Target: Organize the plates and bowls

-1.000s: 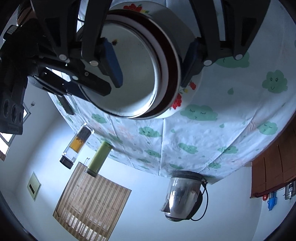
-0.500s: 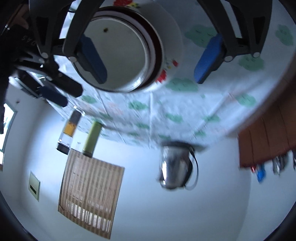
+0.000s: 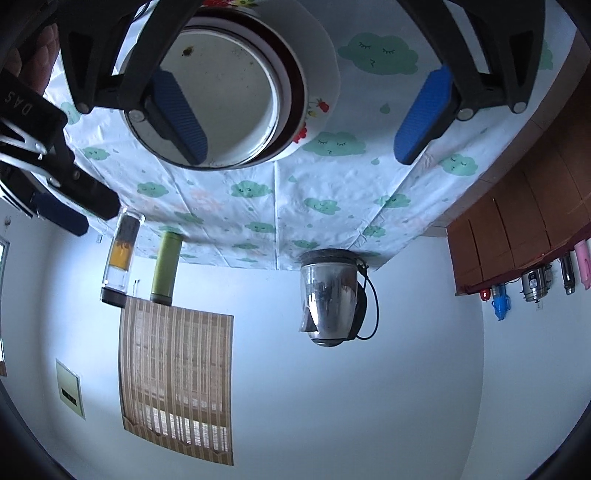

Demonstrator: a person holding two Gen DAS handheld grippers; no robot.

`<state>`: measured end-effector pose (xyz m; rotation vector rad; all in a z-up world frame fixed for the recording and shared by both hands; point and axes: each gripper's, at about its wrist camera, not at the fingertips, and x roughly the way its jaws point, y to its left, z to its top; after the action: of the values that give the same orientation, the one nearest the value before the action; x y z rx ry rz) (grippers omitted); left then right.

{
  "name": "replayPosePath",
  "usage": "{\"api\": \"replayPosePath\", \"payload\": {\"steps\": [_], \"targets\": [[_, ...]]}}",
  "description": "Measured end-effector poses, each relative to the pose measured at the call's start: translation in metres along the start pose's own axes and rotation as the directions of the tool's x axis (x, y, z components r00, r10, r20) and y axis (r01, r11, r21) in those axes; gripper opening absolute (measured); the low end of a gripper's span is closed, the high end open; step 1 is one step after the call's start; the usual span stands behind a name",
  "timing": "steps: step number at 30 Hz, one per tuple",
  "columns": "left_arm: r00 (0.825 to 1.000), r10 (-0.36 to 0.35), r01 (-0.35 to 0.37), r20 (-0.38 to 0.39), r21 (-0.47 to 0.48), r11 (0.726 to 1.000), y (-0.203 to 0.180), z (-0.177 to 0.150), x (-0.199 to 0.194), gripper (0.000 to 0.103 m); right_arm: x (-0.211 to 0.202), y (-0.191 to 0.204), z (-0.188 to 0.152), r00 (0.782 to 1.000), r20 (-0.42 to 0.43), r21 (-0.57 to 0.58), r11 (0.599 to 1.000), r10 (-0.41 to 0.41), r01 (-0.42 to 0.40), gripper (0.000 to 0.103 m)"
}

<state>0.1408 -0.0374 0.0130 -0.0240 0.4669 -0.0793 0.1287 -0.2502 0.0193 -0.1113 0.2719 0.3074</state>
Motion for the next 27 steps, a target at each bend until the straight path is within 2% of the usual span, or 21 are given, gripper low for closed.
{"api": "replayPosePath", "payload": {"steps": [27], "targets": [[1.000, 0.001, -0.002, -0.022, -0.013, 1.000, 0.0010, -0.0021, 0.0045, 0.103, -0.0064, -0.0070, -0.0001, 0.999, 0.029, 0.012, 1.000, -0.025, 0.024, 0.068]]}}
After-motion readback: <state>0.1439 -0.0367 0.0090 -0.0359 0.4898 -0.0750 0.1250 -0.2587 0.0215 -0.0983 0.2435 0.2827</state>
